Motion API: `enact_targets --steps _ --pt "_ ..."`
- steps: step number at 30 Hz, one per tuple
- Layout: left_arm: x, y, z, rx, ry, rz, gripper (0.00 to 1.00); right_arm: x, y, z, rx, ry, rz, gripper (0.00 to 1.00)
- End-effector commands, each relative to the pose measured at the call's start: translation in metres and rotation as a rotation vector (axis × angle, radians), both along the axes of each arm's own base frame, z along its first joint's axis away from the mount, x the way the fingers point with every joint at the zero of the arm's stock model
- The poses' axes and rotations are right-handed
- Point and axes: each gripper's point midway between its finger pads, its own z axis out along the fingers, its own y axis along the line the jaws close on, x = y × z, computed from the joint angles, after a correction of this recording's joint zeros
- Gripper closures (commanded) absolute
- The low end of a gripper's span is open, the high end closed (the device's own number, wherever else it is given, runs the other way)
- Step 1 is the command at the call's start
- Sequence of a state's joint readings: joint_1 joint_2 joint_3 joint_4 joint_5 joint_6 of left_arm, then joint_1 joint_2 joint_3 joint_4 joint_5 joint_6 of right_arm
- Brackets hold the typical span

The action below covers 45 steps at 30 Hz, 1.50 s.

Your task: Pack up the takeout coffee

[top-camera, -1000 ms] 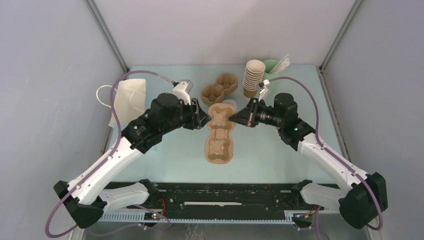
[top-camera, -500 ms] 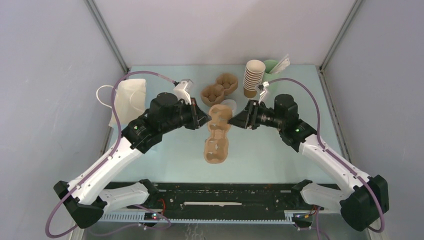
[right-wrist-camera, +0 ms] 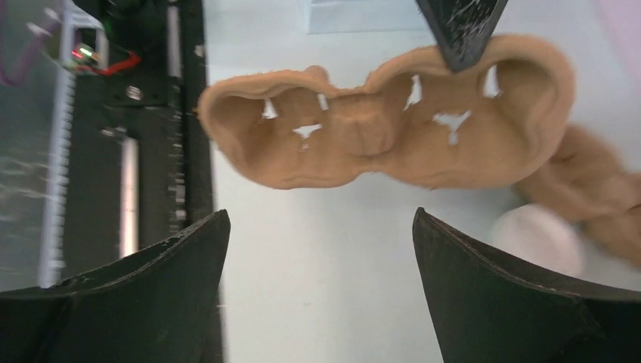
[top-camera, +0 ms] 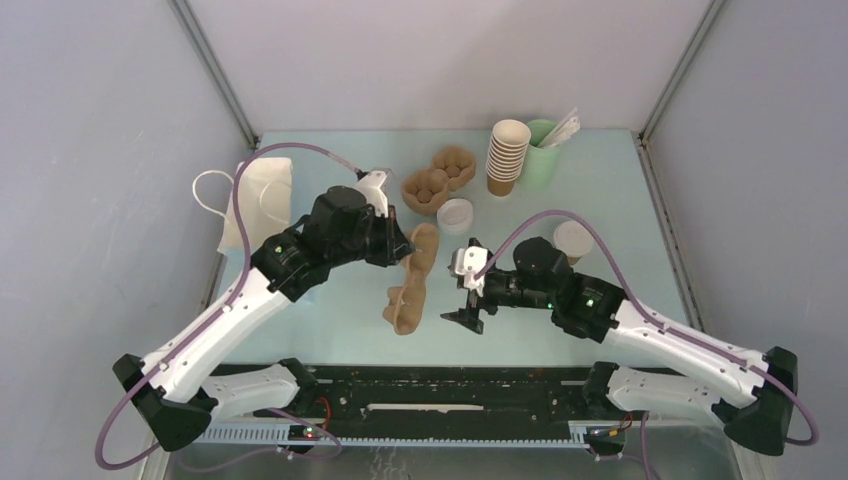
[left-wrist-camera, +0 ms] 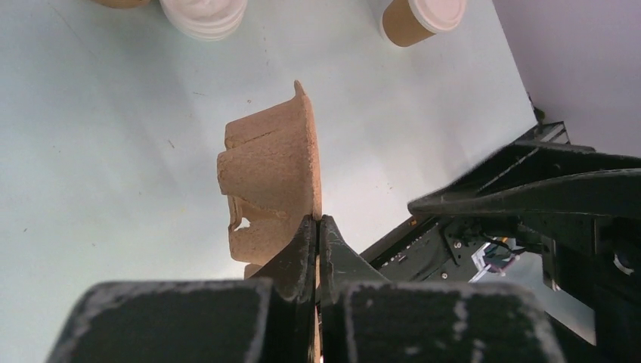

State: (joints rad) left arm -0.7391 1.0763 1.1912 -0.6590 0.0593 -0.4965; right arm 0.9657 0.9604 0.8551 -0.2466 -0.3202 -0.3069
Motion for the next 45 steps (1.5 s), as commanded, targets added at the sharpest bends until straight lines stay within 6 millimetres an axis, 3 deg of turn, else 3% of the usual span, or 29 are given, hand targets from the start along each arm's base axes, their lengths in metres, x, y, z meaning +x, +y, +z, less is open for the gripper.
enact_targets --steps 1,6,8,10,13,27,45 --pt "-0.001 0.002 0.031 -0.013 -0.071 -0.025 1.00 0.021 0.020 0.013 -0.038 -0.417 0.150 0.01" --pt "-0.005 0.004 0.030 -0.025 -0.061 -0.027 1.00 0.027 0.050 0.013 0.045 -0.461 0.180 0.04" --pt "-0.007 0.004 0.030 -0.033 -0.057 -0.028 1.00 0.024 0.060 0.010 0.072 -0.433 0.206 0.09" --pt "-0.008 0.004 0.030 -0.043 -0.056 -0.027 1.00 0.029 0.067 0.010 0.095 -0.403 0.177 0.16" --pt "-0.008 0.003 0.030 -0.048 -0.052 -0.023 1.00 0.034 0.071 0.011 0.121 -0.376 0.145 0.18" --pt "-0.008 0.005 0.035 -0.074 -0.061 -0.004 1.00 0.040 0.074 -0.008 0.124 -0.379 0.062 0.22" --pt "-0.014 0.001 0.040 -0.114 -0.057 -0.033 1.00 0.035 0.075 0.003 0.235 -0.450 0.053 0.27"
